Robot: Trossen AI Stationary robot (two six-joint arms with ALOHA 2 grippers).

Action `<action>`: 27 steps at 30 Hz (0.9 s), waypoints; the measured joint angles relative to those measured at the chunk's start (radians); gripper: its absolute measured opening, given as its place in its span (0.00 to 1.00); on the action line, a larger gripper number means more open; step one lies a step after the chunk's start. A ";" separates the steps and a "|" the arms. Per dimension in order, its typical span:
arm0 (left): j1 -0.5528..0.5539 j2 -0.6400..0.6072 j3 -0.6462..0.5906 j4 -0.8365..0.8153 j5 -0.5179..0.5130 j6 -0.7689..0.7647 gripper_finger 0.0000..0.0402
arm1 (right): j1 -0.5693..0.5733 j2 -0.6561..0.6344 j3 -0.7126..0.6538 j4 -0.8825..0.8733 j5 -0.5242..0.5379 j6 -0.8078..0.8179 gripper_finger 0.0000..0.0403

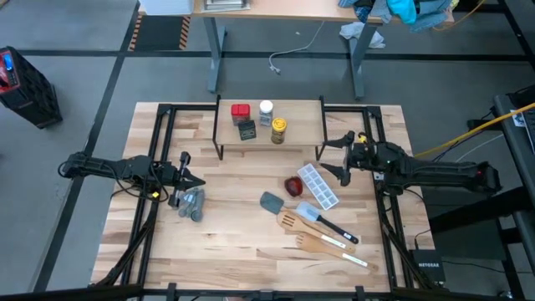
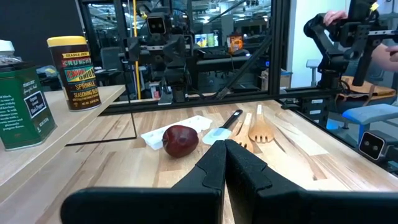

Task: Shelf spices
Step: Return to Home Position

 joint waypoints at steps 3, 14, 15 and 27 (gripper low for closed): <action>0.000 0.000 0.000 0.000 0.000 0.000 0.00 | 0.000 -0.053 -0.031 -0.011 0.000 0.000 0.93; 0.000 0.000 0.000 0.000 0.000 0.000 0.00 | 0.000 -0.215 -0.094 -0.127 0.000 -0.011 0.93; 0.000 0.000 0.000 0.000 0.000 0.000 0.00 | 0.000 -0.226 -0.104 -0.126 -0.001 -0.011 0.93; 0.000 0.000 0.000 0.000 0.000 0.000 0.00 | 0.000 -0.361 -0.176 -0.300 0.147 -0.015 0.93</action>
